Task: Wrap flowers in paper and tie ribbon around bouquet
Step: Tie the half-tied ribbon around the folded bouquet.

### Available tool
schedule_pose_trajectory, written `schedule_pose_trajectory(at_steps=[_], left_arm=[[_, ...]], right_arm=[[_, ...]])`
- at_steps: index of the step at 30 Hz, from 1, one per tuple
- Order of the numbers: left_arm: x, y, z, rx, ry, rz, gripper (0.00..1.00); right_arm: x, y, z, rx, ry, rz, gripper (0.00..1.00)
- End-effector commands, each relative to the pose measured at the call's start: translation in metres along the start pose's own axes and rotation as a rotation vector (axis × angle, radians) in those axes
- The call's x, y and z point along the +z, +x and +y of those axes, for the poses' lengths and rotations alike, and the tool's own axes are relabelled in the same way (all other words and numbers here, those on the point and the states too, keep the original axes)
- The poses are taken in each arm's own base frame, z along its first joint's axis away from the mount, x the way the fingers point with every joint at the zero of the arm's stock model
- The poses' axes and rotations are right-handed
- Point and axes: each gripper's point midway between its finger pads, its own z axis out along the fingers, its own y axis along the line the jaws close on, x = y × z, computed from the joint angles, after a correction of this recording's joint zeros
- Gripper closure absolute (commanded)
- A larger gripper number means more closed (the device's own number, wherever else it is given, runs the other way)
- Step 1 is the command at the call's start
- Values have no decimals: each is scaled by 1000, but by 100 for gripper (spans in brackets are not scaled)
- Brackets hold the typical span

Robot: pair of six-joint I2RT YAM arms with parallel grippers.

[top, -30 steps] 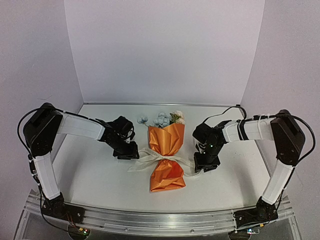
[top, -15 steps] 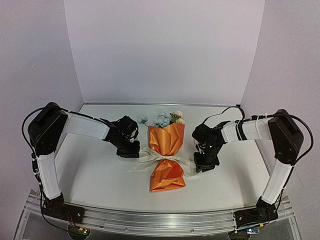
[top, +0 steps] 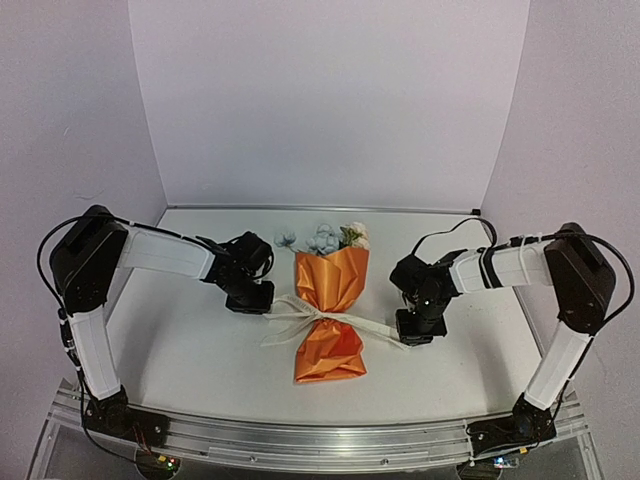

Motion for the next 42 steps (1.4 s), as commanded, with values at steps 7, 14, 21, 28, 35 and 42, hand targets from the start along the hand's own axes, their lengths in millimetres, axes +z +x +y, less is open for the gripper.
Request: schedule_pose_trajectory(at_steps=[7, 14, 21, 28, 35, 42], left_arm=[[-21, 3, 47, -26, -145, -45, 100], [-22, 10, 75, -88, -163, -31, 100], [-22, 17, 95, -142, -145, -16, 100], [-25, 15, 93, -131, -119, -19, 100], [-37, 8, 48, -69, 42, -36, 100], [-44, 11, 23, -52, 107, -40, 89]], right_arm=[[-6, -4, -41, 37, 162, -125, 100], [-1, 5, -63, 99, 212, -145, 100], [4, 11, -81, 162, 233, -160, 100], [4, 10, -74, 174, 185, -150, 100], [-10, 7, -24, 45, 41, -133, 100], [-25, 5, 5, -20, -39, -141, 73]])
